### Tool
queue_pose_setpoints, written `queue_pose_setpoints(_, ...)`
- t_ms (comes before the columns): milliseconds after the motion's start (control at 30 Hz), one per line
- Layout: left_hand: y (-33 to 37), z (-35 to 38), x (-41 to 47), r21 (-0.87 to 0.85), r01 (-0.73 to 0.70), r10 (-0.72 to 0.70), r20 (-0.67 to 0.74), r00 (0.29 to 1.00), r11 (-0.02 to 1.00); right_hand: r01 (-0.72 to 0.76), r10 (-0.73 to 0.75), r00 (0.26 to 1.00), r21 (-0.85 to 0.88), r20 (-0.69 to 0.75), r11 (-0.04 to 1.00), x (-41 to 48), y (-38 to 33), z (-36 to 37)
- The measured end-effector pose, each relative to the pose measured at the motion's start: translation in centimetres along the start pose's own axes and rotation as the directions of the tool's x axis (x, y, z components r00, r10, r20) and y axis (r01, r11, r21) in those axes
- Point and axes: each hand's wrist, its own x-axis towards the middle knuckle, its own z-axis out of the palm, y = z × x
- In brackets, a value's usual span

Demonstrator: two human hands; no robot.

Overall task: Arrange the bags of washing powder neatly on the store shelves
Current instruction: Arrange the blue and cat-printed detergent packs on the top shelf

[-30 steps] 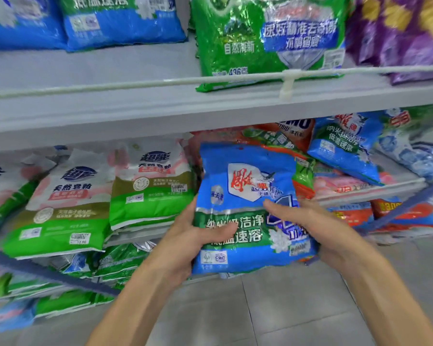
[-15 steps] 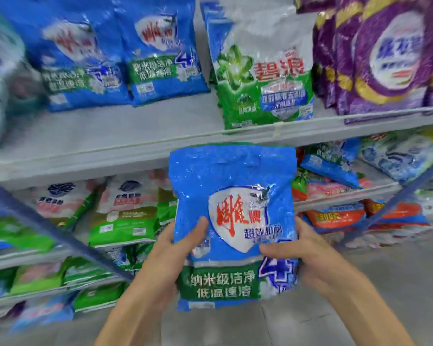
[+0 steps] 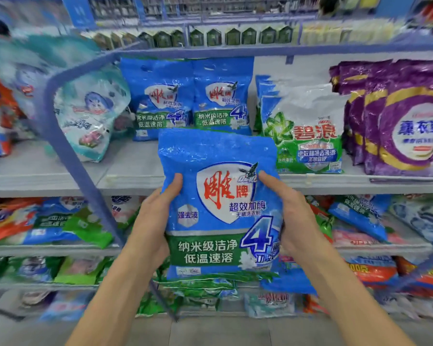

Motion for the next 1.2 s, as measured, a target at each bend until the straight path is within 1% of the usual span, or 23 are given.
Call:
queue_pose_setpoints(100, 1.3, -0.3, -0.1, 0.001, -0.029, 0.029, -0.021, 0.999, 1.0, 0.056, -0.057, 0.998, 0.013, 0.031, 0.998, 1.1, -0.8, 1.2)
queue_pose_setpoints(233, 3.3, -1.0, 0.8, 0.015, -0.119, 0.12, -0.052, 0.991, 0.993, 0.152, -0.15, 0.979, -0.006, 0.135, 0.988, 2.2, -2.0, 3.1)
queue_pose_setpoints(333, 5.1, -1.2, 2.7, 0.025, -0.172, 0.173, -0.057, 0.983, 0.985, 0.237, -0.229, 0.968, -0.066, 0.103, 0.969, 3.8, -2.9, 4.9)
queue_pose_setpoints(500, 8.8, -1.2, 8.2, 0.012, -0.176, 0.176, -0.059, 0.983, 0.984, 0.324, -0.32, 0.946, -0.123, 0.048, 0.938, 7.7, -4.9, 8.3)
queue_pose_setpoints(700, 14.0, -1.5, 16.0, 0.07, -0.248, 0.252, -0.051, 0.966, 0.966, 0.36, -0.363, 0.932, -0.153, 0.009, 0.92, 13.9, -7.3, 13.0)
queue_pose_setpoints(767, 15.2, -1.5, 18.1, 0.113, -0.28, 0.289, -0.078, 0.954, 0.953, 0.366, -0.371, 0.929, -0.178, 0.007, 0.913, 15.8, -7.7, 14.5)
queue_pose_setpoints(867, 16.7, -2.3, 21.1, 0.181, -0.309, 0.334, -0.13, 0.933, 0.934, 0.354, -0.362, 0.932, -0.164, -0.018, 0.921, 18.8, -8.0, 16.5)
queue_pose_setpoints(967, 17.4, -3.1, 23.7, 0.216, -0.324, 0.365, -0.189, 0.912, 0.921, 0.331, -0.336, 0.942, -0.201, 0.006, 0.922, 22.1, -7.3, 17.9)
queue_pose_setpoints(1033, 17.1, -3.7, 25.3, 0.273, -0.345, 0.41, -0.237, 0.881, 0.898, 0.315, -0.32, 0.947, -0.211, 0.013, 0.925, 24.3, -6.0, 18.4)
queue_pose_setpoints(1100, 16.7, -3.9, 26.6, 0.319, -0.375, 0.461, -0.26, 0.848, 0.87, 0.249, -0.26, 0.965, -0.231, -0.016, 0.94, 26.0, -5.3, 18.9)
queue_pose_setpoints(1133, 16.6, -3.9, 27.4, 0.338, -0.398, 0.493, -0.27, 0.827, 0.853, 0.225, -0.236, 0.971, -0.208, -0.03, 0.952, 27.1, -5.3, 19.1)
queue_pose_setpoints(1200, 16.8, -3.7, 28.8, 0.368, -0.422, 0.539, -0.321, 0.779, 0.829, 0.235, -0.252, 0.966, -0.211, -0.054, 0.949, 29.1, -5.4, 19.3)
